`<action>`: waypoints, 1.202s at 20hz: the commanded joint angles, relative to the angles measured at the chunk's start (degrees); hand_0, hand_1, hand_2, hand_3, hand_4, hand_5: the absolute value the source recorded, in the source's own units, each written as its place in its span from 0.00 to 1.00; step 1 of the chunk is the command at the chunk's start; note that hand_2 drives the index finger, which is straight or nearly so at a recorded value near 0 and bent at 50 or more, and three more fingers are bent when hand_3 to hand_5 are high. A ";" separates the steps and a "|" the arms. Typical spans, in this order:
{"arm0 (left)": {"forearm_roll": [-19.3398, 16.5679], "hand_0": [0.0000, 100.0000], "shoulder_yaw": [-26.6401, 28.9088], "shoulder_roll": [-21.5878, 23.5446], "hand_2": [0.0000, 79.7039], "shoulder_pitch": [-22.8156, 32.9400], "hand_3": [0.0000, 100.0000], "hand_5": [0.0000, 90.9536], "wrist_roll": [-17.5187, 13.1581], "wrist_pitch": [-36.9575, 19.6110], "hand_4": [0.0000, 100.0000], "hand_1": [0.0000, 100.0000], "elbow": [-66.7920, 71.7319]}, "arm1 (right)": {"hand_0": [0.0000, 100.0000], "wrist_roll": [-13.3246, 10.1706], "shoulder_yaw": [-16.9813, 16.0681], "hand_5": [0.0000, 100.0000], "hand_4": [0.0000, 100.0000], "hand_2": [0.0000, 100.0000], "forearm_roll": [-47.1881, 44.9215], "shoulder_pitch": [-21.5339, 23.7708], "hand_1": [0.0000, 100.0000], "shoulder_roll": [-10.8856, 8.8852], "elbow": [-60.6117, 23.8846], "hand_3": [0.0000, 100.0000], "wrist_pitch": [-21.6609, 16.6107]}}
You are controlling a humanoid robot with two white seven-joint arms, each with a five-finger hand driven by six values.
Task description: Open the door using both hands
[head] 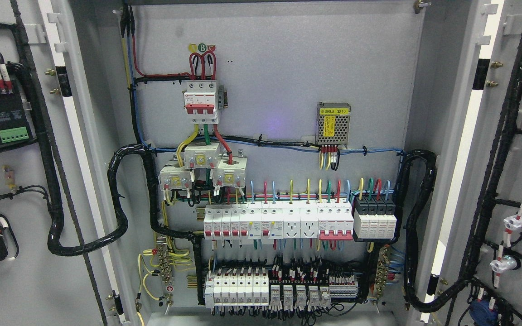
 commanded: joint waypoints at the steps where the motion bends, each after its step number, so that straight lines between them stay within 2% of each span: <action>1: 0.28 0.00 -1.78 0.14 0.00 0.21 0.00 0.00 0.01 -0.57 0.04 0.00 0.22 | 0.00 0.52 -0.23 0.00 0.00 0.00 -0.01 -0.12 0.00 -0.37 2.39 0.00 0.02; 9: 0.46 0.00 -1.78 0.14 0.00 3.98 0.00 0.00 0.01 -1.00 0.04 0.00 -5.05 | 0.00 0.70 -0.58 0.00 0.00 0.00 -0.01 -0.30 0.00 -0.38 1.96 0.00 -0.06; 17: 0.37 0.00 -1.52 -0.38 0.00 6.80 0.00 0.00 0.27 -2.24 0.04 0.00 -10.50 | 0.00 0.61 0.38 0.00 0.00 0.00 0.08 -0.21 0.00 0.68 -4.98 0.00 -0.15; 21: 0.37 0.00 -1.69 -1.52 0.00 8.91 0.00 0.00 0.19 -4.51 0.04 0.00 -12.87 | 0.00 0.61 3.36 0.00 0.00 0.00 0.08 -0.21 0.00 1.21 -8.15 0.00 -0.68; 24: 0.37 0.00 -1.87 -2.40 0.00 11.54 0.00 0.00 0.19 -6.72 0.04 0.00 -16.12 | 0.00 0.52 5.74 0.00 0.00 0.00 0.34 -0.47 0.00 2.17 -9.64 0.00 -3.57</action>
